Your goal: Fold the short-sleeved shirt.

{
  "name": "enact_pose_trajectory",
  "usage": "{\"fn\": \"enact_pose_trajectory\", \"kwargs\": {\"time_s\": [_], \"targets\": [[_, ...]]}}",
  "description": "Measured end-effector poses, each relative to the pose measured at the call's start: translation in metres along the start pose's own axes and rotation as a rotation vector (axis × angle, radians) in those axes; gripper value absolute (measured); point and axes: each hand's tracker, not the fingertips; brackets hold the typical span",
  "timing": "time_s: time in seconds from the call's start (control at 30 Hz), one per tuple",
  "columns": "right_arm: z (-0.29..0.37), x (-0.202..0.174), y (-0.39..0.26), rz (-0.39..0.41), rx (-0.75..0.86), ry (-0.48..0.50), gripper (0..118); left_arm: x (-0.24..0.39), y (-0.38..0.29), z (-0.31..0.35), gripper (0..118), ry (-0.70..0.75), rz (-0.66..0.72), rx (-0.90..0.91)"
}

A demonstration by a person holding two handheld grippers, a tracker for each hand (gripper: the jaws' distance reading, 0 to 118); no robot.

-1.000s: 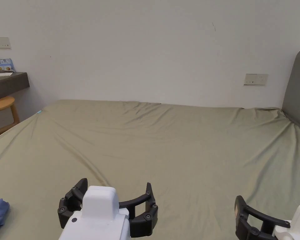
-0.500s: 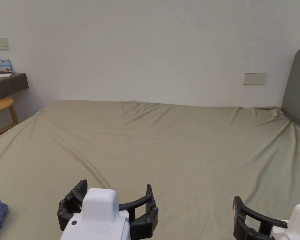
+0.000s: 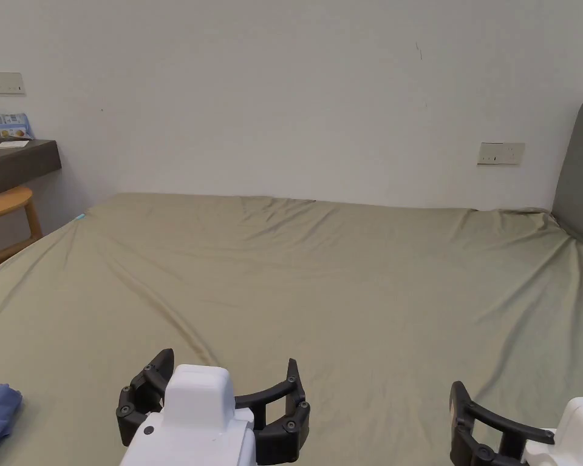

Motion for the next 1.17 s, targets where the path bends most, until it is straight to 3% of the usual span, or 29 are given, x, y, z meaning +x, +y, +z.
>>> {"fn": "enact_pose_trajectory", "kwargs": {"time_s": [0.8,1.17], "targets": [[-0.0025,0.0029,0.0015,-0.066,-0.066,0.041,118,-0.0028,0.0024,0.0039,118,0.007,0.008,0.0],[-0.0036,0.0029,0.0025,-0.05,-0.059,-0.007,118,-0.003,0.003,0.0034,118,0.004,0.012,0.002]]}}
